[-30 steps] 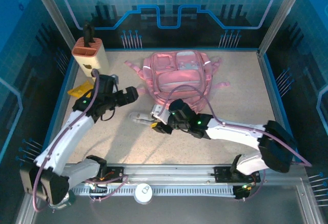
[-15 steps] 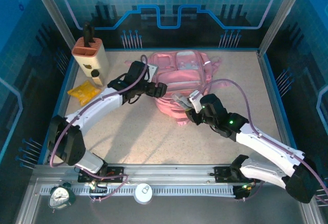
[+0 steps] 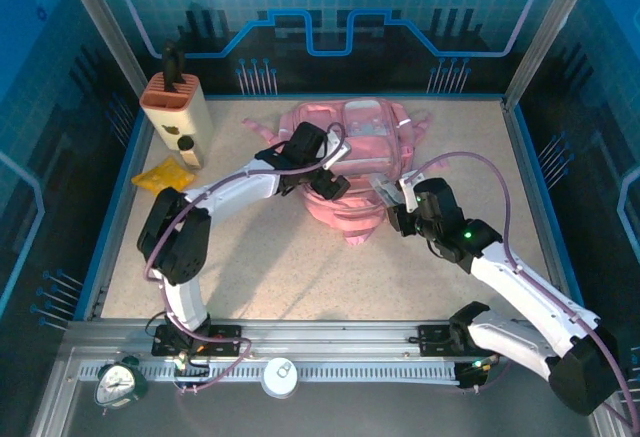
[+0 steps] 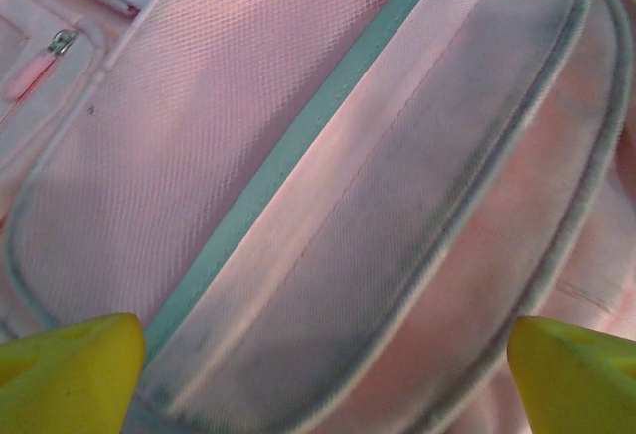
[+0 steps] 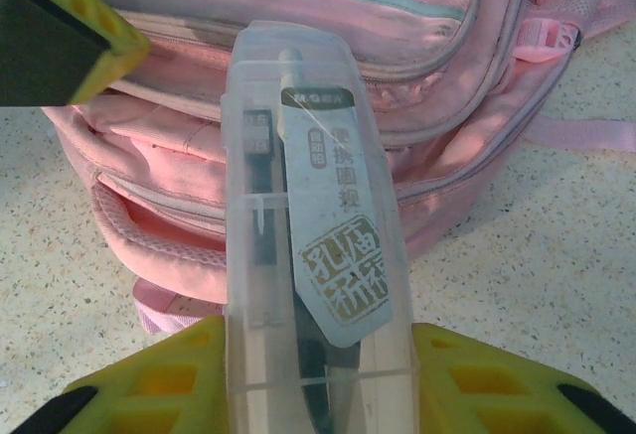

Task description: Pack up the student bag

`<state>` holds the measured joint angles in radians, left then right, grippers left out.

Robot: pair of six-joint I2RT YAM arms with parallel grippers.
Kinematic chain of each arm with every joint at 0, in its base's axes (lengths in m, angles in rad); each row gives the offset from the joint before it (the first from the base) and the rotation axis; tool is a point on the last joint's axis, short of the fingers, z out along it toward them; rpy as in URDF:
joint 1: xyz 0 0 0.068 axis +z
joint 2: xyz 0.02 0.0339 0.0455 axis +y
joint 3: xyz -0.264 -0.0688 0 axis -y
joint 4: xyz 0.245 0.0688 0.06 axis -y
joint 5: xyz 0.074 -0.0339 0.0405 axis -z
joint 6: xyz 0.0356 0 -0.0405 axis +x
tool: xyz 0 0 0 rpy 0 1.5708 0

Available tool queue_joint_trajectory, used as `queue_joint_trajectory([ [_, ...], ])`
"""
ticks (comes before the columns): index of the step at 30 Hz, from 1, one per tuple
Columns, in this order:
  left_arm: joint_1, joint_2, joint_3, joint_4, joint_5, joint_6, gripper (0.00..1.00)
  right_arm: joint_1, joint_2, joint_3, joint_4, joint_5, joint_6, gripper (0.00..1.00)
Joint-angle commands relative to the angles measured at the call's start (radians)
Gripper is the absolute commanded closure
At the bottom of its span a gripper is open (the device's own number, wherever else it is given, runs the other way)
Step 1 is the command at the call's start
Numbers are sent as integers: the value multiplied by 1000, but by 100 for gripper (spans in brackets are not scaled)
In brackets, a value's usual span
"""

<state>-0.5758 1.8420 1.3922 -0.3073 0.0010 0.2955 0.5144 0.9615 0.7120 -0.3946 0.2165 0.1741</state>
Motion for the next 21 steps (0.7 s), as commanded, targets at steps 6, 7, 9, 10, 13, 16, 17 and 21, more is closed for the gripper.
queue_joint_trajectory([
  [6, 0, 95, 144, -21, -75, 93, 21, -31, 13, 16, -19, -32, 7, 63],
  [7, 6, 101, 163, -27, -81, 90, 24, -31, 11, 17, -24, -30, 7, 63],
  [9, 20, 109, 203, -55, -63, 84, 28, -33, 7, 19, -33, -21, 5, 63],
  [10, 28, 109, 218, -62, -53, 75, 31, -33, 3, 20, -36, -18, 3, 63],
  [13, 36, 114, 227, -42, -19, 72, 37, -34, 6, 27, -48, -25, -14, 62],
  [16, 36, 143, 244, -53, -19, 77, 39, -34, 35, 46, -49, -47, -30, 62],
  [17, 35, 152, 243, -52, -11, 82, 39, -34, 46, 53, -49, -49, -34, 61],
  [21, 15, 178, 242, -41, -9, 110, 43, -36, 102, 81, 7, -51, -55, 61],
])
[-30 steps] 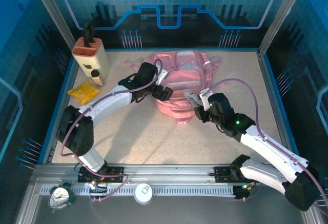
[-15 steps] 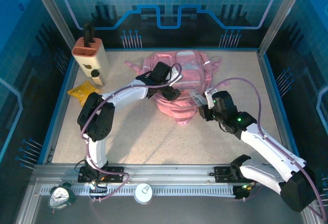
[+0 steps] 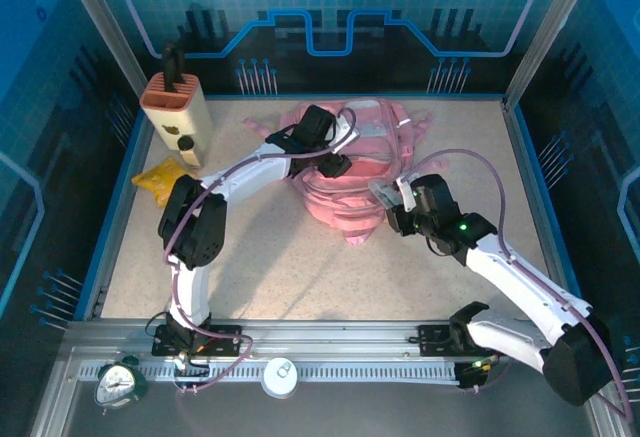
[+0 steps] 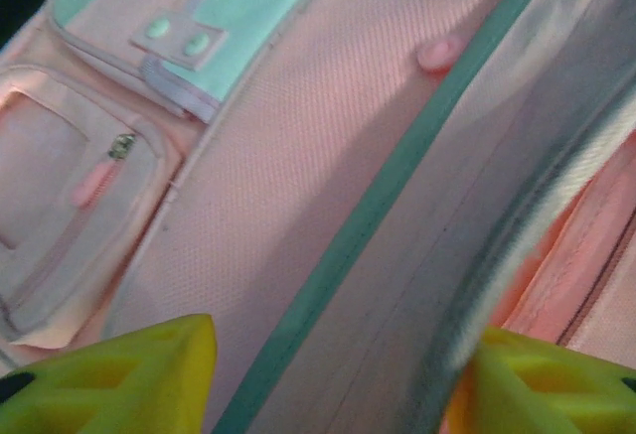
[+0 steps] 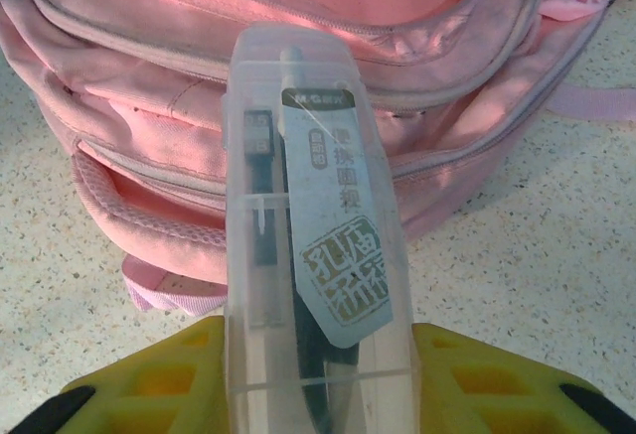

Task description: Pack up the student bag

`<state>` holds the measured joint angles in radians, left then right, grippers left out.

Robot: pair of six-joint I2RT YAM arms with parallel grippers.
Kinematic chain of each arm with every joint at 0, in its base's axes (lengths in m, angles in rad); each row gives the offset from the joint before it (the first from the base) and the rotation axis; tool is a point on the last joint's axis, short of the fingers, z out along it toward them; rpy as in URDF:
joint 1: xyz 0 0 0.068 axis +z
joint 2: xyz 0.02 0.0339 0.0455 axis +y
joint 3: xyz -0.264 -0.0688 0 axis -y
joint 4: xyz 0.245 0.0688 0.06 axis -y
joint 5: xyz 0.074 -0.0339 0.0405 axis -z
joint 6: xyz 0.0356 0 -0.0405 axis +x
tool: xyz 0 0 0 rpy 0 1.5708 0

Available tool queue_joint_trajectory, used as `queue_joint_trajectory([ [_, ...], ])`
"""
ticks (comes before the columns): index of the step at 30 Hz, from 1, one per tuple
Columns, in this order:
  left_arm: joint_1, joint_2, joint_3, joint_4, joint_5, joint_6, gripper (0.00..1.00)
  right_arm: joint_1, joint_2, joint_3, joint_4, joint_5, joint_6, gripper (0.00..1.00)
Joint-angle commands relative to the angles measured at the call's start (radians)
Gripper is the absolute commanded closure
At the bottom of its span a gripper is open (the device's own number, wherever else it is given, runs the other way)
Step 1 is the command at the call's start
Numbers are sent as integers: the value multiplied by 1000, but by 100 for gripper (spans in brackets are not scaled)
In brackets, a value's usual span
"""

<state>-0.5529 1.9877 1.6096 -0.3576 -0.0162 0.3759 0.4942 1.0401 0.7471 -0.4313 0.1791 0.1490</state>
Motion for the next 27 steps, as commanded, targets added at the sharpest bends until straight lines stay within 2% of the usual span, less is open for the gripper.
queue_joint_trajectory([
  [1, -15, 35, 24, 17, 1, 38, 46, -18, 45, 53, 66, -13, -34, 60],
  [3, -21, 37, 22, 41, -33, 37, 54, -27, 92, 78, 100, -37, -41, 61],
  [5, -21, 24, 23, 54, -46, 15, 68, -31, 146, 103, 130, -47, -53, 61],
  [7, -22, -21, -6, 81, -18, -6, 82, -40, 192, 123, 165, -81, -76, 61],
  [11, -22, -134, -105, 153, 39, -26, 100, -50, 252, 126, 263, -184, -168, 60],
  [15, -20, -222, -161, 149, 81, -2, 100, -62, 333, 209, 290, -300, -290, 60],
  [20, -7, -284, -215, 130, 105, -3, 100, -108, 427, 244, 348, -438, -396, 54],
  [22, -6, -313, -253, 142, 118, -3, 100, -121, 460, 259, 361, -420, -422, 51],
  [27, 5, -348, -292, 162, 127, -45, 100, -140, 476, 272, 414, -437, -416, 31],
])
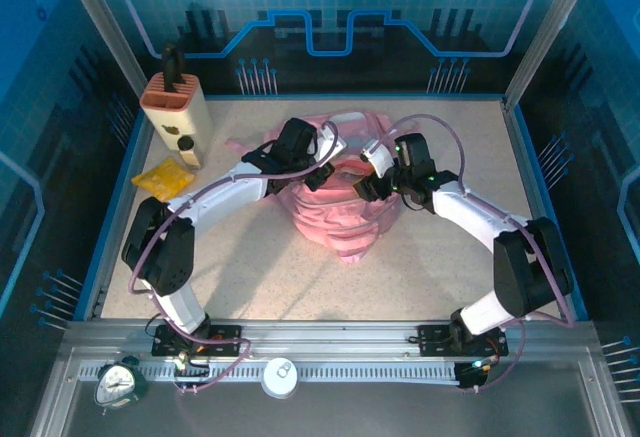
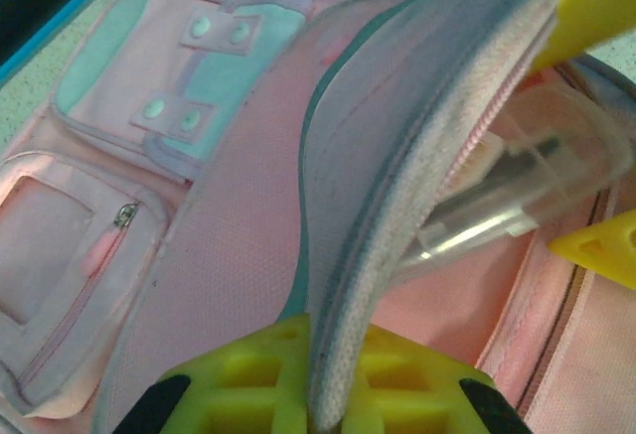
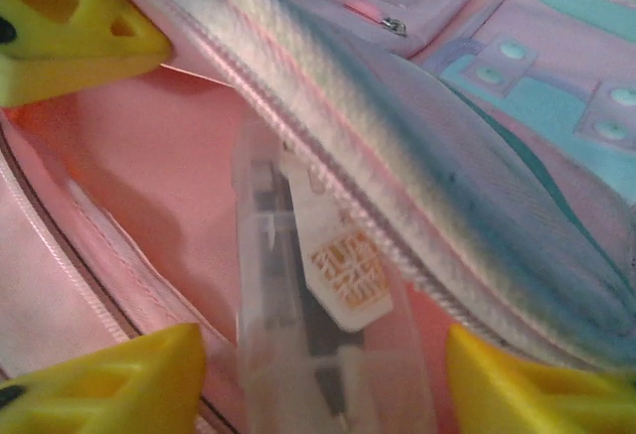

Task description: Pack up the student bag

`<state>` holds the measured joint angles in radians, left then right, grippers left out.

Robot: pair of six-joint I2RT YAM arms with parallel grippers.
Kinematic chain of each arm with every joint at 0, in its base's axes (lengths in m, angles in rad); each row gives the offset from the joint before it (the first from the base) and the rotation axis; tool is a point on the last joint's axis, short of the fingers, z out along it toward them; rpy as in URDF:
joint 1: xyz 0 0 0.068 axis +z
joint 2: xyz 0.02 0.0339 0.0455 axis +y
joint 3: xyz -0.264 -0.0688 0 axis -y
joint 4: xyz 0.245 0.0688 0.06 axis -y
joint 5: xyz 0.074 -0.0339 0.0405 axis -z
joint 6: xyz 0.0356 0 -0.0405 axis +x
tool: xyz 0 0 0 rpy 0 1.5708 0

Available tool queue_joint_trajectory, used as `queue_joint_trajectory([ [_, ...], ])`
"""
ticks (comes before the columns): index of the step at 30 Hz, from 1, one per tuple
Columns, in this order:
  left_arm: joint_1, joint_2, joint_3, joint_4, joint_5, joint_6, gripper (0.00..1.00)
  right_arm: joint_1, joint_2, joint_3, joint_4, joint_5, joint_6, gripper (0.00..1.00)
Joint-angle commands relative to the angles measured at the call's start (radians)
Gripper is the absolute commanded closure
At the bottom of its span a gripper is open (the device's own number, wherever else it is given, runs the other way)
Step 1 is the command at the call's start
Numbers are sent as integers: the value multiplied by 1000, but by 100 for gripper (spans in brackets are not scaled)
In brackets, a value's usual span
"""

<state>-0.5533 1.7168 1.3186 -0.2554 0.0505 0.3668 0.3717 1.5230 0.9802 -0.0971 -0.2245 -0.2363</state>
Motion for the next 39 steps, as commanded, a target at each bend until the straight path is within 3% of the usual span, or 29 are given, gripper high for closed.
queue_joint_trajectory([
  [1, 5, -83, -5, 63, 61, -40, 100, -17, -24, 30, 88, -29, -14, 30],
  [5, 6, -101, -15, 75, 65, -64, 100, -17, -110, -34, 97, 65, 125, 29],
  [12, 6, -108, -18, 66, 80, -68, 100, -8, -183, -162, 88, 49, 305, 49],
  [16, 6, -111, -16, 67, 100, -75, 100, -8, -134, -133, 75, 72, 302, 62],
  [24, 6, -113, -15, 60, 117, -95, 100, -13, 70, 34, 138, 102, 283, 68],
  [27, 7, -109, -18, 58, 110, -116, 100, -9, 79, 67, 132, 62, 269, 68],
  [28, 6, -106, -18, 52, 104, -127, 98, -3, 61, 59, 126, 76, 267, 67],
  [32, 7, -130, -62, 66, 120, -211, 63, -2, -48, -16, 79, 88, 293, 59],
  [36, 19, -250, -158, 101, 131, -374, 50, 1, -195, -95, -26, 102, 334, 46],
  [39, 54, -341, -237, 98, 49, -553, 46, 5, -279, -156, -108, 99, 353, 38],
])
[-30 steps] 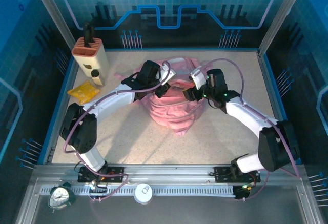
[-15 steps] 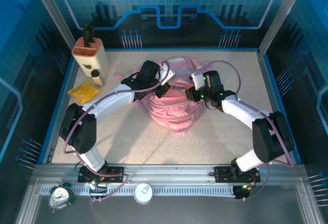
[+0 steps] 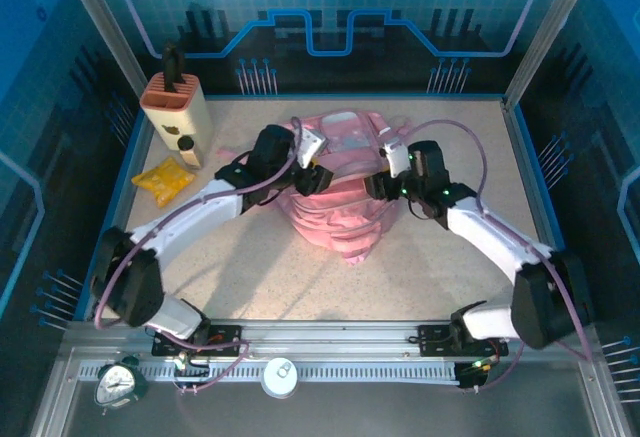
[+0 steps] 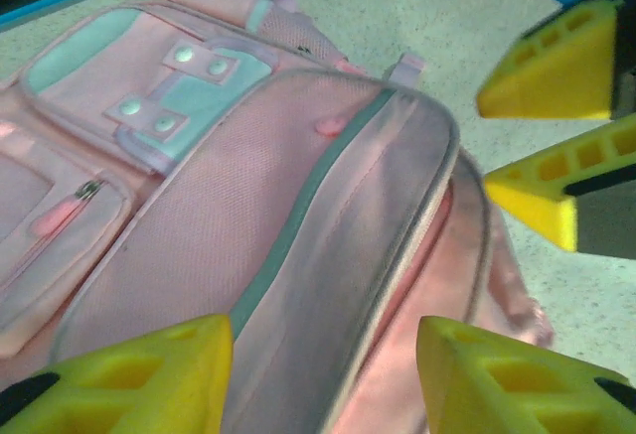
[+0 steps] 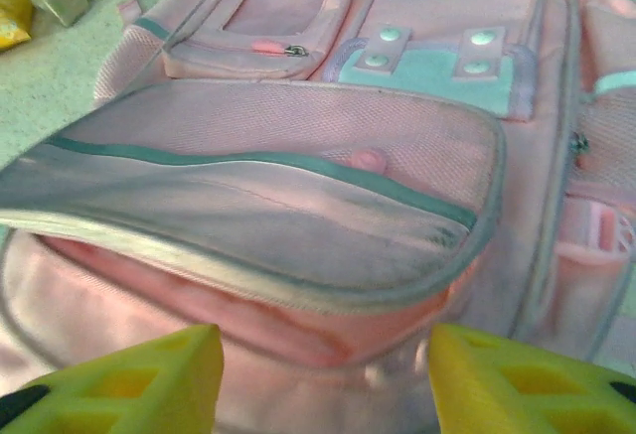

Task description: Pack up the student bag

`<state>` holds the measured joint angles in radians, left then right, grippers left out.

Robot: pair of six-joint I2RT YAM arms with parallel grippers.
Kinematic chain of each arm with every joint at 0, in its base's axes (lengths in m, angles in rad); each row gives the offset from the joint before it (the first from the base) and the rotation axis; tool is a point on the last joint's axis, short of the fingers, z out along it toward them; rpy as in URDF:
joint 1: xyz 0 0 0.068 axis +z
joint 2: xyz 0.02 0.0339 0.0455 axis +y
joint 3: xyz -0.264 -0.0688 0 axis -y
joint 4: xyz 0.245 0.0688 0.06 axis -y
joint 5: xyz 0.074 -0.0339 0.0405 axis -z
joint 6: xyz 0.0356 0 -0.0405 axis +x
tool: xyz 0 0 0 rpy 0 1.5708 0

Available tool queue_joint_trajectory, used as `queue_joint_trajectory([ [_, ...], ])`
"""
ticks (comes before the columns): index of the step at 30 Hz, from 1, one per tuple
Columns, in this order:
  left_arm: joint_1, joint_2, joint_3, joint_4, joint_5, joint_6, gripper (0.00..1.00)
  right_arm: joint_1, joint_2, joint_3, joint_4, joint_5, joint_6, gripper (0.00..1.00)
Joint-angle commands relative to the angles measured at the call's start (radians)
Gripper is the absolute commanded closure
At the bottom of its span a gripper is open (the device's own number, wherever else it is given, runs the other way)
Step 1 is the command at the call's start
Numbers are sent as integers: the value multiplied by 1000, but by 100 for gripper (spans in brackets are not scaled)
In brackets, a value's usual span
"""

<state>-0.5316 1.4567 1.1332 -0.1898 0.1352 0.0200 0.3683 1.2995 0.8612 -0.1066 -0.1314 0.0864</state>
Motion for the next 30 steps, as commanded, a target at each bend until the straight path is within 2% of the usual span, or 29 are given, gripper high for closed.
queue_joint_trajectory([
  [1, 55, -96, -72, 15, -60, -296, 44, 11, -76, -48, -114, -3, 51, 35],
  [2, 86, -103, -90, 3, -56, -376, 43, 14, -84, -53, -124, -14, 69, 33],
  [6, 204, -96, -195, 10, -6, -699, 40, 81, -59, -2, -226, 101, 199, 28],
  [11, 216, 3, -208, 76, 62, -843, 40, 190, -4, 13, -262, 155, 315, 25],
  [16, 214, 102, -189, 111, 66, -911, 41, 264, 41, 58, -278, 199, 403, 23],
  [21, 211, 139, -162, 150, 115, -929, 43, 276, 29, 24, -243, 185, 440, 23],
  [26, 206, 80, -136, 26, -19, -873, 41, 276, 11, -9, -267, 228, 441, 22],
  [28, 206, 89, -105, -8, -25, -864, 39, 273, 6, -13, -271, 237, 443, 21],
  [30, 203, 128, -56, -31, 14, -869, 39, 273, 9, -17, -259, 226, 441, 21],
])
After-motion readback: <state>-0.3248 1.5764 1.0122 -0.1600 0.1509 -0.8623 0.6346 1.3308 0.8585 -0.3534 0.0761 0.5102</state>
